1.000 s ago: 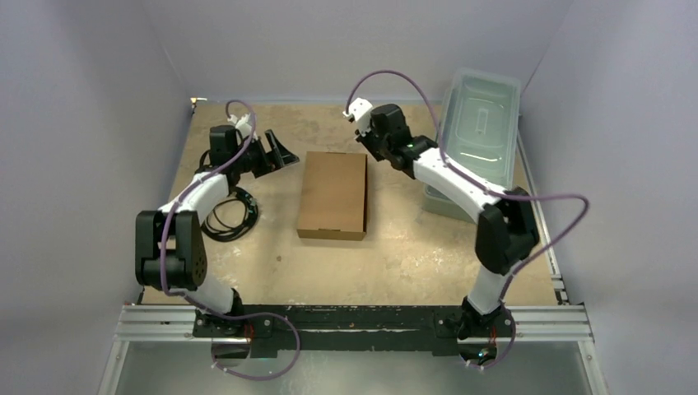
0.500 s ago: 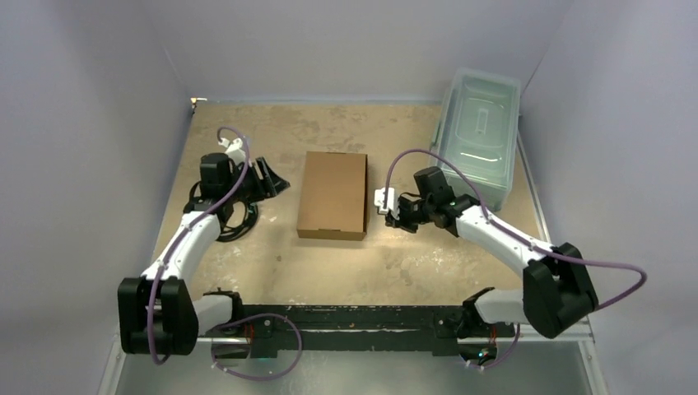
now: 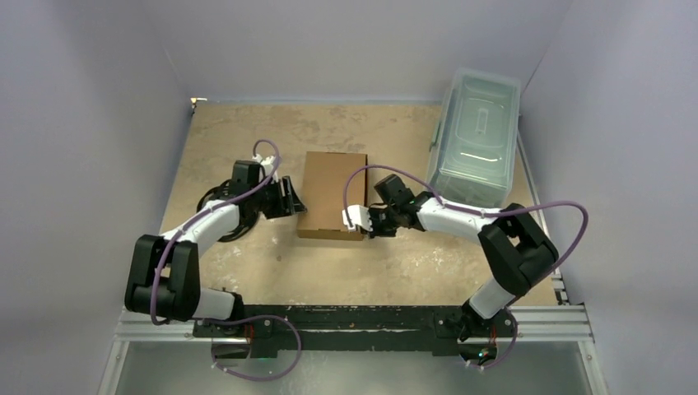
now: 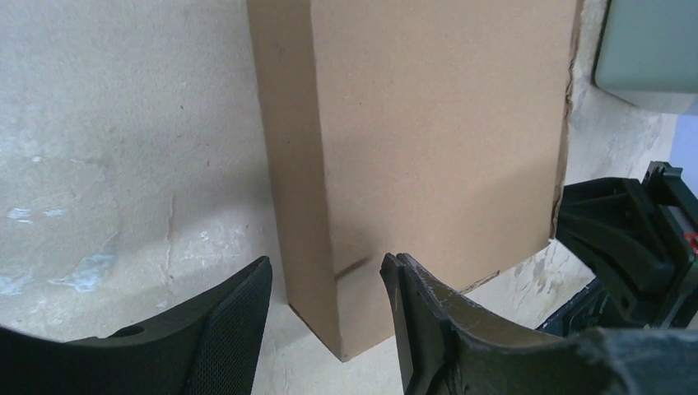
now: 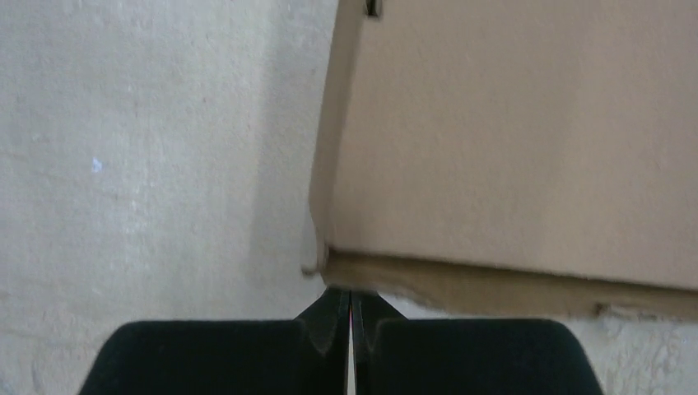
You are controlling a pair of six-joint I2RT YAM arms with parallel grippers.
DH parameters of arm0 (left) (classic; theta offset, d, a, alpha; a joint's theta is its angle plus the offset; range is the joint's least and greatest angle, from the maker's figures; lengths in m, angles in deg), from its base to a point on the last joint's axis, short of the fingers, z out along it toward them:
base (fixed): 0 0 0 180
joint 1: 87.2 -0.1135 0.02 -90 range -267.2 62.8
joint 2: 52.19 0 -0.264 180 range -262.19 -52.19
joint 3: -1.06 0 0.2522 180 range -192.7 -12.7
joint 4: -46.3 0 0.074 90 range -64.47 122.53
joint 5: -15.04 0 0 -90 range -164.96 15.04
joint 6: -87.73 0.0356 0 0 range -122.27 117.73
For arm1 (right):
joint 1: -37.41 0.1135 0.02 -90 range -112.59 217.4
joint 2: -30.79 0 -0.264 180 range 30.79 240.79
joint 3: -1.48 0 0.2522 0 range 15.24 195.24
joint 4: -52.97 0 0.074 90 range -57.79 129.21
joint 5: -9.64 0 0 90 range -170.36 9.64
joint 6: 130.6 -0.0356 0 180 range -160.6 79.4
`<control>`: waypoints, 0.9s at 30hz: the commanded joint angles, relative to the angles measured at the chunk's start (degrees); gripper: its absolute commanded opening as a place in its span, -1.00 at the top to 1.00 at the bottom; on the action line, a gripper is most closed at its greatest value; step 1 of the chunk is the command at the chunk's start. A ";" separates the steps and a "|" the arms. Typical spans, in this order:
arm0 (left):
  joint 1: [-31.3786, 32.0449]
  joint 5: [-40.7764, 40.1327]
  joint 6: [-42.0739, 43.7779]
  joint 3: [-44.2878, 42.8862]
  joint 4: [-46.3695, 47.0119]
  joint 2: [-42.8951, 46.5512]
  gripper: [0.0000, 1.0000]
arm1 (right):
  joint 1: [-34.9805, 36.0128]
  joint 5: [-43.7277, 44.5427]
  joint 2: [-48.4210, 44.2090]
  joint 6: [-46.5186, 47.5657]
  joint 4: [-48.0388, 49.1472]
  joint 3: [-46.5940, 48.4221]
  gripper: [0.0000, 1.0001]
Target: Fold the paper box
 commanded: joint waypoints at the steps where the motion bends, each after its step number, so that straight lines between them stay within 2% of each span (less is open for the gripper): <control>1: 2.08 0.49 1.56 -1.87 -1.10 -2.80 -0.04 | 4.65 2.67 1.82 -7.15 6.47 4.02 1.00; 5: 5.66 2.72 2.43 -2.43 -1.69 -5.32 0.01 | 5.46 9.28 1.59 -23.74 14.23 6.03 1.00; 7: 6.64 2.73 2.51 -2.47 -1.84 -5.61 0.02 | 5.35 12.02 1.36 -26.13 16.26 5.63 1.00; 12: 6.83 1.80 2.47 -2.65 -2.07 -4.76 -0.01 | 4.85 9.33 0.62 -25.96 17.05 3.57 1.00; 15: 6.12 -1.40 2.94 -3.34 -3.40 -2.54 -0.14 | 3.85 9.47 0.22 -21.24 7.85 7.43 1.00; 19: 2.47 -2.28 2.52 -3.58 -3.09 3.30 -0.38 | -2.63 2.89 -4.52 -13.67 -2.75 10.68 1.00; 23: -0.70 -2.49 2.87 -5.87 -2.51 5.87 -0.60 | -4.94 7.10 -9.89 -15.70 3.14 8.20 1.00; 27: -2.52 -2.38 2.09 -10.11 -0.67 1.19 -0.68 | -5.03 13.99 -5.44 -19.53 7.27 11.96 1.00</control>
